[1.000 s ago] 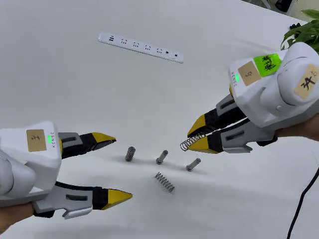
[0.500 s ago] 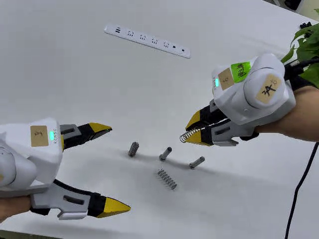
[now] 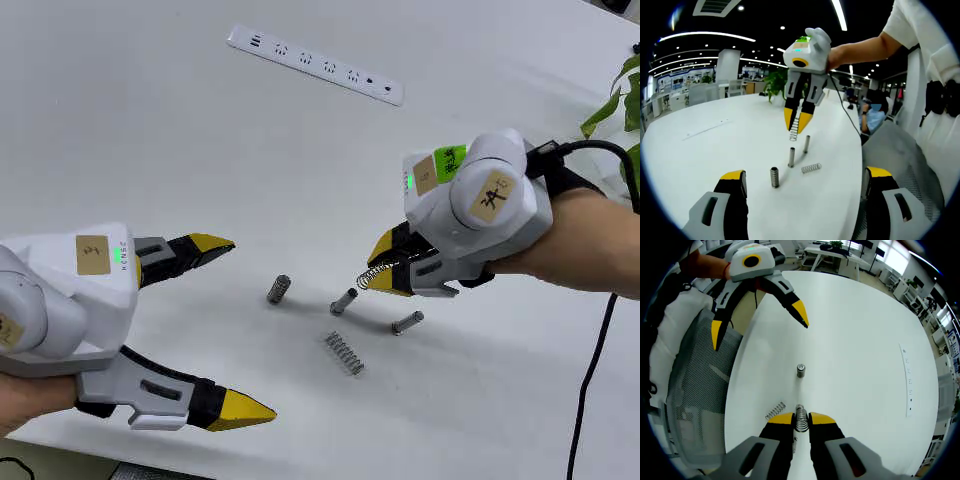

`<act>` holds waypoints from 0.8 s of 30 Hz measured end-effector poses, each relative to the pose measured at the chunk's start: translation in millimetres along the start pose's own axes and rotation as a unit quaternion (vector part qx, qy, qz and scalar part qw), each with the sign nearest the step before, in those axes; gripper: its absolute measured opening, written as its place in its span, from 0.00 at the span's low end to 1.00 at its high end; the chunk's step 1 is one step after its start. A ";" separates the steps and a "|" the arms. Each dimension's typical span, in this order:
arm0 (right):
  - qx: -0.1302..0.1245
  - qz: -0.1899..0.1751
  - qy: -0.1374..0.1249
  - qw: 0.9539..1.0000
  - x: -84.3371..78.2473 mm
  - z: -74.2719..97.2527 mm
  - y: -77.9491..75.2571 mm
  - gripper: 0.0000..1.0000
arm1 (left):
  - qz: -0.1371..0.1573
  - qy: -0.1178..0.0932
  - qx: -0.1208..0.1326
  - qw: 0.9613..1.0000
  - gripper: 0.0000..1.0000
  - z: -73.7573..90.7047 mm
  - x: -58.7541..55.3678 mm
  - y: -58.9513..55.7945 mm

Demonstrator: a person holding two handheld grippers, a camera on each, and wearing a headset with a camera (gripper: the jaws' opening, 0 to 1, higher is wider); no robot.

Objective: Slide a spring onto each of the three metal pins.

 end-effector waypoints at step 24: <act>0.020 -0.007 0.007 1.000 -3.8 -18.6 -0.9 0.12 | 0.011 -0.005 -0.004 1.000 1.00 -1.7 0.3 0.7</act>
Point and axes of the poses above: the centre of the closed fingertips' face, and the gripper's own axes: z roughly backward along the fingers, y roughly to its left, x roughly out of its top, the point moved 1 cm from there along z, roughly backward along the fingers, and after that the axes turned 7 degrees about x, right-handed, at the moved point
